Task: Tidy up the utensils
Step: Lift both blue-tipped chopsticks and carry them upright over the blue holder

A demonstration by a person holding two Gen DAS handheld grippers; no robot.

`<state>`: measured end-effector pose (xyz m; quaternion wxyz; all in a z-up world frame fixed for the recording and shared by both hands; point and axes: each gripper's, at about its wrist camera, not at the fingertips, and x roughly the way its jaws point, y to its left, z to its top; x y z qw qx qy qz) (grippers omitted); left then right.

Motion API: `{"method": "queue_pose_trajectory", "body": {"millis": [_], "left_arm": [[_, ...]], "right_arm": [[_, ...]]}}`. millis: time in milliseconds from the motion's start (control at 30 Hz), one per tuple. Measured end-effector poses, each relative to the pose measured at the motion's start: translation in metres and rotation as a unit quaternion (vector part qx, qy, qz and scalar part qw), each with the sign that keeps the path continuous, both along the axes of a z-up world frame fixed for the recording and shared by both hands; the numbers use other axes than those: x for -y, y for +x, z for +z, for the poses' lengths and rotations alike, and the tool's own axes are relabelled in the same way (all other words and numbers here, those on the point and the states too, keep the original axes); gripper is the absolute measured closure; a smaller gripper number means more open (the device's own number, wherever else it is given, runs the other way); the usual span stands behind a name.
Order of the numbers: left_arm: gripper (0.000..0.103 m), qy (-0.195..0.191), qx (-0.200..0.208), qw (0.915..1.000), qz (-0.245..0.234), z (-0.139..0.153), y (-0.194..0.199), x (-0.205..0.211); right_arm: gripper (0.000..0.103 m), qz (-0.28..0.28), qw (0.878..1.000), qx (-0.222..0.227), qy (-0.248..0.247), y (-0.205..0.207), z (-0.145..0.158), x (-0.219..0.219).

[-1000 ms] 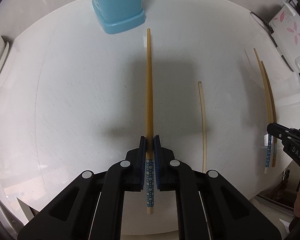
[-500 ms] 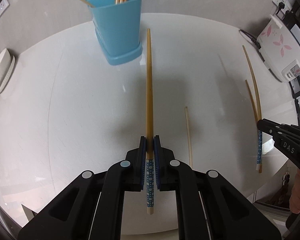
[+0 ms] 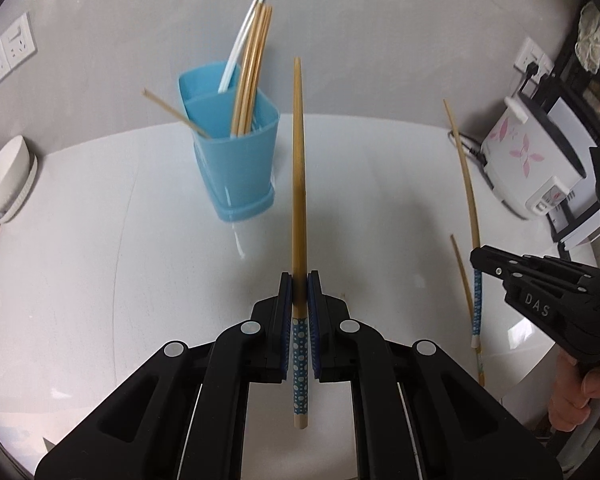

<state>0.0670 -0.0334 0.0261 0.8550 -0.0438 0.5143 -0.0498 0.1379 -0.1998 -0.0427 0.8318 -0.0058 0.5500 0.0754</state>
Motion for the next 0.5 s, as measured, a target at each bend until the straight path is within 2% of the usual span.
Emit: {"method": "queue_pose_trajectory", "body": {"millis": [500], "left_arm": [[0.096, -0.022, 0.098, 0.9944, 0.033, 0.037, 0.033, -0.028]], "right_arm": [[0.096, 0.028, 0.995, 0.084, 0.038, 0.036, 0.042, -0.034]]}}
